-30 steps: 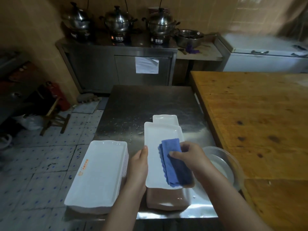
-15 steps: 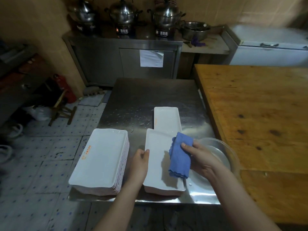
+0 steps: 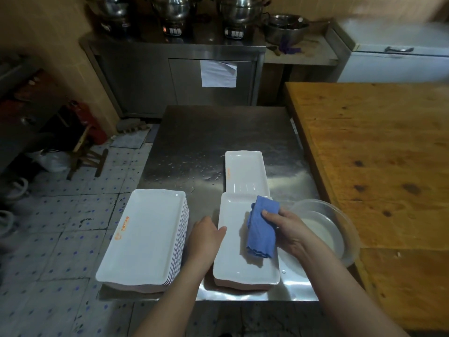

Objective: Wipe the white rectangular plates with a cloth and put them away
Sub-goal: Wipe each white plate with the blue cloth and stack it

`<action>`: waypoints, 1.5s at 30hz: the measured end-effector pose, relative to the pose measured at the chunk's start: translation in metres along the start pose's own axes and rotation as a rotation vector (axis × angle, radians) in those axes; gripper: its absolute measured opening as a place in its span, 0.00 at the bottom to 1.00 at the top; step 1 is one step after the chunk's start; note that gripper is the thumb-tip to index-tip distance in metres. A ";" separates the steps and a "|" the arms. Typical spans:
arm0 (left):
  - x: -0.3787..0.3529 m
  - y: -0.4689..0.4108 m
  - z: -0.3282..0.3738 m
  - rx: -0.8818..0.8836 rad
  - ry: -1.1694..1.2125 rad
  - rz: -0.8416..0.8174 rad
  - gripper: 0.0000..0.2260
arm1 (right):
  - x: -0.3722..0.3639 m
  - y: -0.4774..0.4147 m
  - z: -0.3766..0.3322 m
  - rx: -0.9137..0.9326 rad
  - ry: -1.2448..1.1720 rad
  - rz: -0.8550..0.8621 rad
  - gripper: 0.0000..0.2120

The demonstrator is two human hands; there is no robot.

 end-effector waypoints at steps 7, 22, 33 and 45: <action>0.020 -0.048 0.028 0.063 0.270 -0.020 0.12 | 0.003 -0.032 -0.017 0.011 0.055 0.097 0.10; 0.003 -0.185 0.079 0.081 0.030 -0.224 0.18 | 0.029 -0.103 -0.056 0.029 0.108 0.294 0.07; 0.021 -0.184 0.084 0.043 0.164 -0.092 0.09 | 0.025 -0.103 -0.069 0.048 0.135 0.334 0.06; 0.048 -0.149 0.107 -0.012 0.678 -0.201 0.08 | -0.025 -0.064 -0.137 0.194 0.188 0.176 0.04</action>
Point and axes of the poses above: each hand's wrist, its own y-axis away from the middle knuckle, its own x-axis out of the back of the hand, z = x × y, the point moved 6 cm from there along -y, towards the middle knuckle, and after that the axes turned 12 degrees about -z, right-handed, at the moved point
